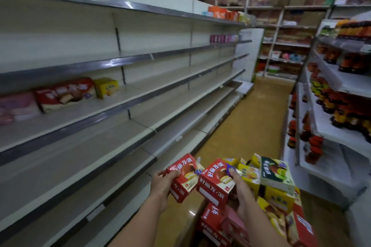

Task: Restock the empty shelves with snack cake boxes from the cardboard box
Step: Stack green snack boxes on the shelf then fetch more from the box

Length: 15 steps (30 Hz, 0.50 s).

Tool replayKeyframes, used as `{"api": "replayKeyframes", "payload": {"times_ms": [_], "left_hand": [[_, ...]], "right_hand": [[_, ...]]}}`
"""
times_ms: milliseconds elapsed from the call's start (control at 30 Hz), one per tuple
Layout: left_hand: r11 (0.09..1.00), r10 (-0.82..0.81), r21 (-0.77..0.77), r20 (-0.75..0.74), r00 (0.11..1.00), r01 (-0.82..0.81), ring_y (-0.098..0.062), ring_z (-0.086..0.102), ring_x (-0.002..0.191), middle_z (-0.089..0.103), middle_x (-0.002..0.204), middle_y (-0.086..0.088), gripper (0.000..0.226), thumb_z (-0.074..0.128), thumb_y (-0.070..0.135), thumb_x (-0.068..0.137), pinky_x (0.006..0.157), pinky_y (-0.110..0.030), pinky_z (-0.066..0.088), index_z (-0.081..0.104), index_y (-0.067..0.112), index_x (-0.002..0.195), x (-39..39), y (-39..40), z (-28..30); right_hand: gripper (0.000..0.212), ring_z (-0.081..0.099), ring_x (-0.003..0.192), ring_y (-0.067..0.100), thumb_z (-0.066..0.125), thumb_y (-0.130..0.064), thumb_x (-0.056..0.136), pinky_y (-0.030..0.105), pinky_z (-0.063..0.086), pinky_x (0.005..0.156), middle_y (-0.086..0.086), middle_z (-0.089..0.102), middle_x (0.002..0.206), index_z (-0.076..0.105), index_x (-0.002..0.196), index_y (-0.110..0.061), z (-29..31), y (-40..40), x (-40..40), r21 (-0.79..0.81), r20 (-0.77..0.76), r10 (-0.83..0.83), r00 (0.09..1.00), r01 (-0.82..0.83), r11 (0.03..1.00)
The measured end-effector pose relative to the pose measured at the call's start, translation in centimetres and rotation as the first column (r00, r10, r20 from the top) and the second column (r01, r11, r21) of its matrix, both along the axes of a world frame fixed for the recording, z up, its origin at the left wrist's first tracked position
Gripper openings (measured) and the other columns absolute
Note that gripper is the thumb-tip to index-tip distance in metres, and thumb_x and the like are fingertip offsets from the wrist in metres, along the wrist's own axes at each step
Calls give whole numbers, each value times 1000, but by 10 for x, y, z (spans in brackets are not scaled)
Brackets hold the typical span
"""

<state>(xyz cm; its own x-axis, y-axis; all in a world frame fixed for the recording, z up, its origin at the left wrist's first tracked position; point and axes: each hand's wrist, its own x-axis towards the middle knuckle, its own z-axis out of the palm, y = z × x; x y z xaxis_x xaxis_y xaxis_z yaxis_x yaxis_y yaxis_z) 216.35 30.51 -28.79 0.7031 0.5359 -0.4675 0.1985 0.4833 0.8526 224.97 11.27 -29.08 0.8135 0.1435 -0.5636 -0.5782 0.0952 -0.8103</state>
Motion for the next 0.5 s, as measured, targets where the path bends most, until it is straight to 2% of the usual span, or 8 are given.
{"api": "replayKeyframes", "payload": {"times_ms": [133, 233, 300, 400, 500], "left_hand": [[984, 177, -9, 38, 983, -177, -35, 67, 83, 65, 104, -23, 58, 77, 9, 75, 62, -38, 56, 42, 7, 122, -36, 41, 10], [963, 268, -44, 51, 962, -266, -35, 70, 81, 71, 94, -22, 55, 77, 10, 75, 63, -39, 57, 48, 2, 121, -67, 68, 16], [944, 328, -37, 65, 942, -326, -32, 70, 75, 71, 89, -20, 45, 76, 10, 77, 56, -35, 55, 55, 1, 116, -90, 86, 23], [908, 418, -25, 73, 906, -417, -33, 68, 77, 69, 94, -21, 50, 76, 9, 76, 58, -35, 54, 52, 4, 120, -120, 117, 36], [855, 519, -40, 93, 850, -518, -35, 67, 79, 65, 102, -21, 52, 75, 6, 77, 60, -40, 56, 45, 9, 119, -159, 151, 46]], "right_hand": [[47, 62, 71, 27, 62, -46, 87, 32, 49, 61, 16, 68, 90, 63, 109, -5, 8, 52, -20, 99, -14, 87, 996, -85, 991], [40, 61, 71, 25, 58, -44, 91, 29, 51, 55, 13, 67, 86, 60, 108, -8, 15, 89, -41, 146, -23, 143, 989, -138, 980], [37, 62, 73, 27, 58, -40, 92, 33, 53, 56, 15, 66, 87, 58, 105, -4, 25, 113, -59, 181, -23, 195, 981, -187, 965], [33, 63, 75, 29, 58, -35, 92, 35, 54, 55, 17, 67, 87, 58, 95, -3, 36, 147, -79, 217, -18, 289, 957, -278, 936], [26, 62, 81, 31, 60, -27, 91, 35, 57, 54, 20, 65, 94, 57, 97, -2, 46, 188, -101, 309, 4, 401, 916, -382, 871]]}}
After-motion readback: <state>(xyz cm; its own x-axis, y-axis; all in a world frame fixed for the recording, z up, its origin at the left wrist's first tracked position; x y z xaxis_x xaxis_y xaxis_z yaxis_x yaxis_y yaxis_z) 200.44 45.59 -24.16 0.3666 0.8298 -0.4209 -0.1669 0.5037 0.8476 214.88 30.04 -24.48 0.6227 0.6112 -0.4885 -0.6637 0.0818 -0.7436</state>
